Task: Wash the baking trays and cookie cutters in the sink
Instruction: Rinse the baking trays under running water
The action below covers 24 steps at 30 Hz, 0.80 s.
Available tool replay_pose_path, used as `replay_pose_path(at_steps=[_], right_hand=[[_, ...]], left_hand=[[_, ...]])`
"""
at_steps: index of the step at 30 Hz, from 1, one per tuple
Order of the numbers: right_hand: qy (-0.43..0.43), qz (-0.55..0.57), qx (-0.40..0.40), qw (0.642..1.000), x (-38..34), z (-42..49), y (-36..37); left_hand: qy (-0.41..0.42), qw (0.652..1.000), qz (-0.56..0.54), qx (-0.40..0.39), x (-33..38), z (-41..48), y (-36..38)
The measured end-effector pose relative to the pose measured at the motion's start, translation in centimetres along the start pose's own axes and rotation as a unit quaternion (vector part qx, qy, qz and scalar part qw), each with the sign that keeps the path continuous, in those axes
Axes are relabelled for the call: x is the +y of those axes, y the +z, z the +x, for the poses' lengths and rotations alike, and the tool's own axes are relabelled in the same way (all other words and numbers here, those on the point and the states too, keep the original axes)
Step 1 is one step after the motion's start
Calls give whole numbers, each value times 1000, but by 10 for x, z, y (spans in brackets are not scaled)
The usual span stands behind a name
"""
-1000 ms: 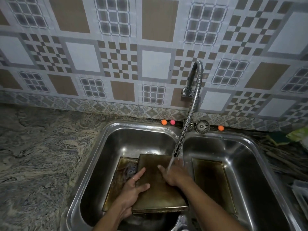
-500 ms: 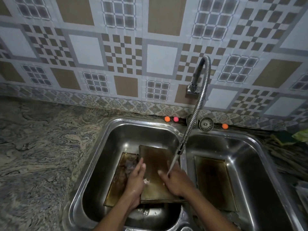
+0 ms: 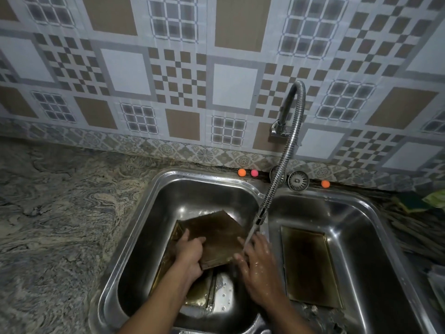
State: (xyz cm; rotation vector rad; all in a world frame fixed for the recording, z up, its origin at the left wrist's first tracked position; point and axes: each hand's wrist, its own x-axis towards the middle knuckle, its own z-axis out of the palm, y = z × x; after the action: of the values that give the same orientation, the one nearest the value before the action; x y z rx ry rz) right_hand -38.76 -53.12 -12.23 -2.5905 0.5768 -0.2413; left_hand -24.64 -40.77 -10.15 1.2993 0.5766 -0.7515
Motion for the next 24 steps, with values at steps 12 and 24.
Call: replay_pose_path(at_steps=[12, 24], right_hand=[[255, 611, 33, 748, -36, 37, -32], [36, 314, -51, 947, -56, 11, -15]], left_hand=[[-69, 997, 12, -35, -3, -14, -3], [147, 950, 229, -152, 10, -40, 18]])
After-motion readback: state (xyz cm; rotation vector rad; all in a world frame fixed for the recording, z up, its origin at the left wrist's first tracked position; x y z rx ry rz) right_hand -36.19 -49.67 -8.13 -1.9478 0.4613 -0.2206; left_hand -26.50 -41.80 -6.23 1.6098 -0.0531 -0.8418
